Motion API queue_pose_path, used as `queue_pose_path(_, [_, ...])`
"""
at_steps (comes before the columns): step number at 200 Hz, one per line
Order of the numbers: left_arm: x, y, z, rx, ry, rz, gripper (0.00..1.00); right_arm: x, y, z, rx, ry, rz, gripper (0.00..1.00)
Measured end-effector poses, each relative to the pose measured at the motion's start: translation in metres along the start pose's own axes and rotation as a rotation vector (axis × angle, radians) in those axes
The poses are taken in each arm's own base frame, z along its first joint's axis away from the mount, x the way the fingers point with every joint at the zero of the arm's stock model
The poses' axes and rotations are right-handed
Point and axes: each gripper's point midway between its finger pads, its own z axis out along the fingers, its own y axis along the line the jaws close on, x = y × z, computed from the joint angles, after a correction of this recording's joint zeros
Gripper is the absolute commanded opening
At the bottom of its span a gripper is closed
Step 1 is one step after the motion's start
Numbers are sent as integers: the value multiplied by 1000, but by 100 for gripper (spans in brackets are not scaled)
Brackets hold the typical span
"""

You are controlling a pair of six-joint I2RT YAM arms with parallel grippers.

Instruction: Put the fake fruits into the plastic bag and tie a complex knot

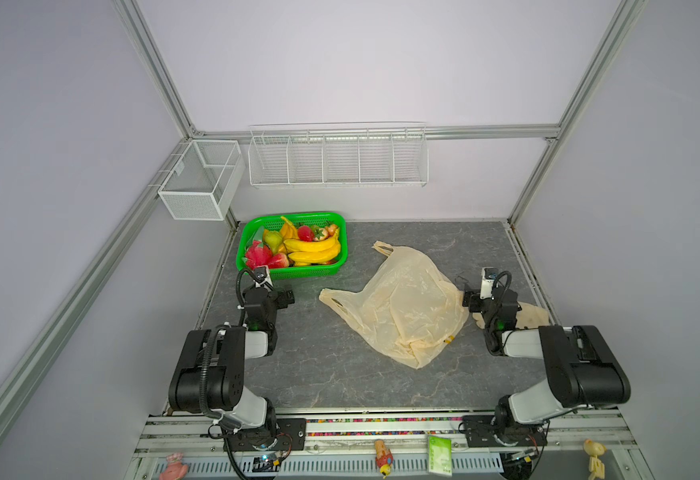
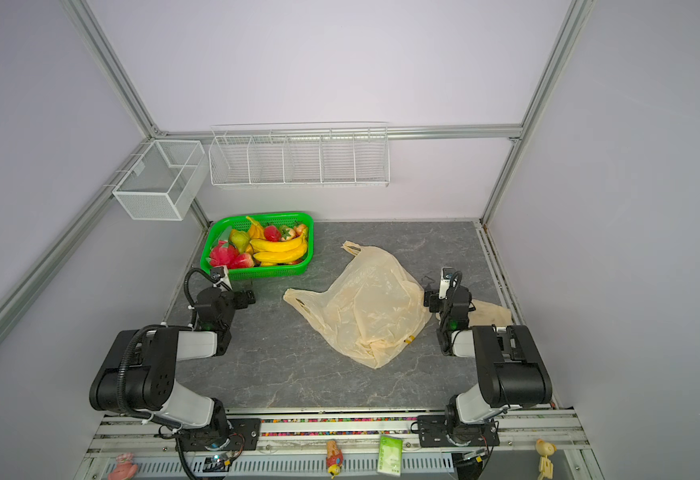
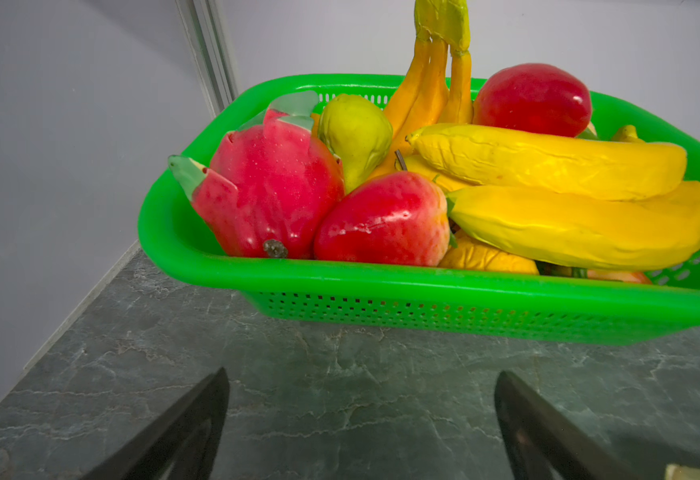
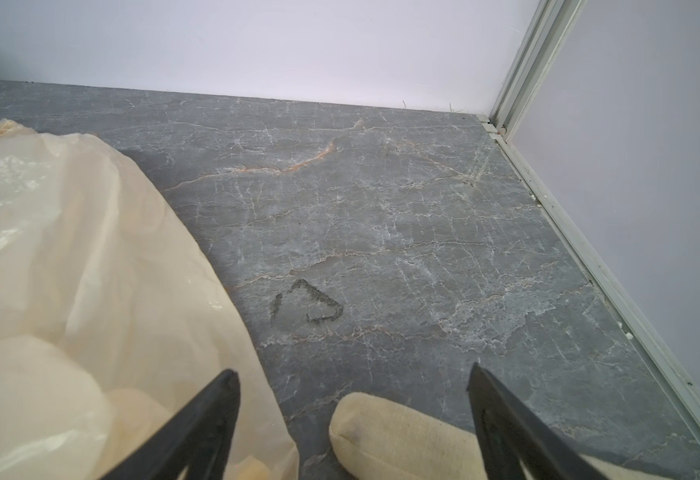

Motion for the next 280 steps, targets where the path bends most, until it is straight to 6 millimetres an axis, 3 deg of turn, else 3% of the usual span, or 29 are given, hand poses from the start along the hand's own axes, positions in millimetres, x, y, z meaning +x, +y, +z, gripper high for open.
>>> queue_pose_path(19, [-16,3,-9,-16,-24,-6,99,-15,-4,-12,25,-20,5,89])
queue_pose_path(56, [-83,24,-40,-131,-96,-193,97,-94,-39,-76,163,-218,206,91])
queue_pose_path(76, [-116,3,-52,-8,-130,-289,90,-126,-31,-94,110,-236,286,92])
queue_pose_path(91, [-113,-34,-57,136,-79,-352,89,-136,-1,-92,18,-167,294,92])
queue_pose_path(115, [-71,-118,-75,349,139,-338,89,-116,55,-79,-104,44,238,91])
queue_pose_path(128, [-51,-155,-90,427,252,-297,91,-88,61,-73,-106,158,222,92])
queue_pose_path(144, [-41,-176,-103,467,332,-263,92,-50,61,-72,-88,291,206,95])
queue_pose_path(159, [-37,-179,-108,473,362,-252,93,-20,62,-75,-83,405,198,99])
queue_pose_path(217, [-27,-171,-117,447,406,-233,93,47,74,-60,-75,640,197,49])
queue_pose_path(229, [-25,-169,-118,440,413,-231,93,58,73,-56,-65,669,181,44])
queue_pose_path(259, [-27,-161,-127,432,393,-235,93,56,69,-50,-60,671,174,8])
queue_pose_path(280, [-30,-158,-134,438,374,-243,94,29,67,-40,-81,622,172,6])
